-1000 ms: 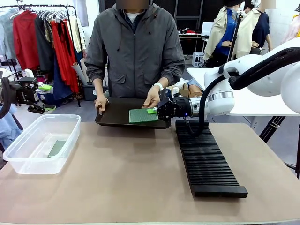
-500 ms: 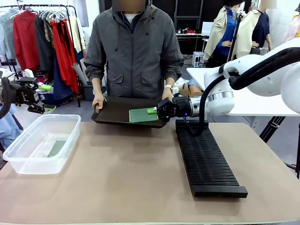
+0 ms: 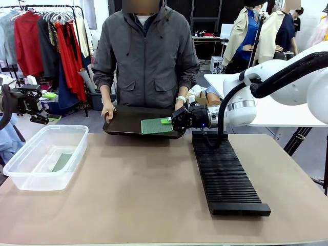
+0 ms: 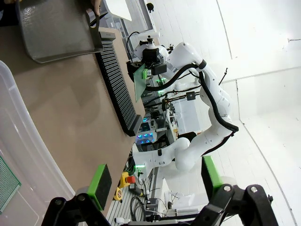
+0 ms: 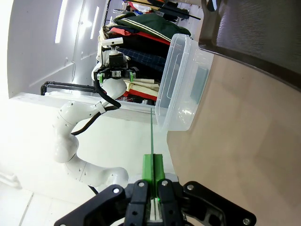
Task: Sort PCBs into racks and boxes based on the side picked up.
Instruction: If the short side of the Blank PCB is picked up, insert it into the PCB Rack ; if the long side is picked up, place it in the Organizing box.
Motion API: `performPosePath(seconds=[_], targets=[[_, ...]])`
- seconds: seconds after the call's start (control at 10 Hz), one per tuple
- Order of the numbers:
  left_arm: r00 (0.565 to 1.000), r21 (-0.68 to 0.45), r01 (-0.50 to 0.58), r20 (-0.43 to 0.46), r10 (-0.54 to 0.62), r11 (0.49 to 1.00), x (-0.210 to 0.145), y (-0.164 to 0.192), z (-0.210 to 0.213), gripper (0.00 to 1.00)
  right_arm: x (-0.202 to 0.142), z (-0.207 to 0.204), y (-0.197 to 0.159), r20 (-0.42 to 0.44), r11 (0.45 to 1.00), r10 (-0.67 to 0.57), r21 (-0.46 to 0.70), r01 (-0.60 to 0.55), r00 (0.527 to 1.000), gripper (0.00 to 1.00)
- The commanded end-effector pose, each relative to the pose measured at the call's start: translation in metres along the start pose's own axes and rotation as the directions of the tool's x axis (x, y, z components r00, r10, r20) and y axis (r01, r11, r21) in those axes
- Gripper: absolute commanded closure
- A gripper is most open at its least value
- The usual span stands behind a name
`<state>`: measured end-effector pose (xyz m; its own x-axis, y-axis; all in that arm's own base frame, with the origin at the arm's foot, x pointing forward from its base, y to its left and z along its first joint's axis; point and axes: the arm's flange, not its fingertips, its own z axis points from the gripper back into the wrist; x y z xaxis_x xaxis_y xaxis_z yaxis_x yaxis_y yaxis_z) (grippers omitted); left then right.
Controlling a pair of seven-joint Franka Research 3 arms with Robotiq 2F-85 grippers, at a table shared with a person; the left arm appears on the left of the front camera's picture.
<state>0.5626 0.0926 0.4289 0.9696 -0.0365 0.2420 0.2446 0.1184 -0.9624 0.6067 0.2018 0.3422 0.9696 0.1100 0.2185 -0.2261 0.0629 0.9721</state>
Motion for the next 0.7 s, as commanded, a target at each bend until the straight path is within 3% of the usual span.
performPosePath(seconds=[0.0,0.6], targets=[[1.000,-0.007,0.001,-0.005,-0.001,1.000,-0.0011,-0.0012,0.0011,0.00,0.0004,-0.0019,0.0014,-0.002,1.000,0.002,0.003,-0.002,1.000,1.00],[1.000,-0.007,0.001,-0.005,-0.001,1.000,-0.0011,-0.0012,0.0011,0.00,0.0000,0.0000,0.0000,0.000,1.000,0.000,0.000,0.000,1.000,1.00]])
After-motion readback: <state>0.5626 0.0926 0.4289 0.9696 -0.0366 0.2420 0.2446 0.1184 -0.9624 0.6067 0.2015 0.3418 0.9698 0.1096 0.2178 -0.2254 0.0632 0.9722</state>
